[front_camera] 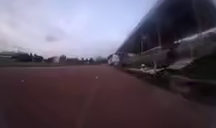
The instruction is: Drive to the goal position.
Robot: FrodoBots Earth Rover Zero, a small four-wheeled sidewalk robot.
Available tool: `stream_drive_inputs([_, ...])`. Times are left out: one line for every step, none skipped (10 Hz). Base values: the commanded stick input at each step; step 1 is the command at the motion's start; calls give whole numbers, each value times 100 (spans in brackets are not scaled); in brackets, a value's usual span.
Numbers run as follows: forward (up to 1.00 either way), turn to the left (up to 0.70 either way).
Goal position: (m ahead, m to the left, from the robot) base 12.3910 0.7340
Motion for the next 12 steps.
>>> stream_drive_inputs([70, 0])
stream_drive_inputs([70, 0])
stream_drive_inputs([70, 0])
stream_drive_inputs([70, 0])
stream_drive_inputs([70, 0])
stream_drive_inputs([70, 0])
stream_drive_inputs([70, 0])
stream_drive_inputs([70, 0])
stream_drive_inputs([70, 0])
stream_drive_inputs([70, 0])
stream_drive_inputs([70, 0])
stream_drive_inputs([70, 0])
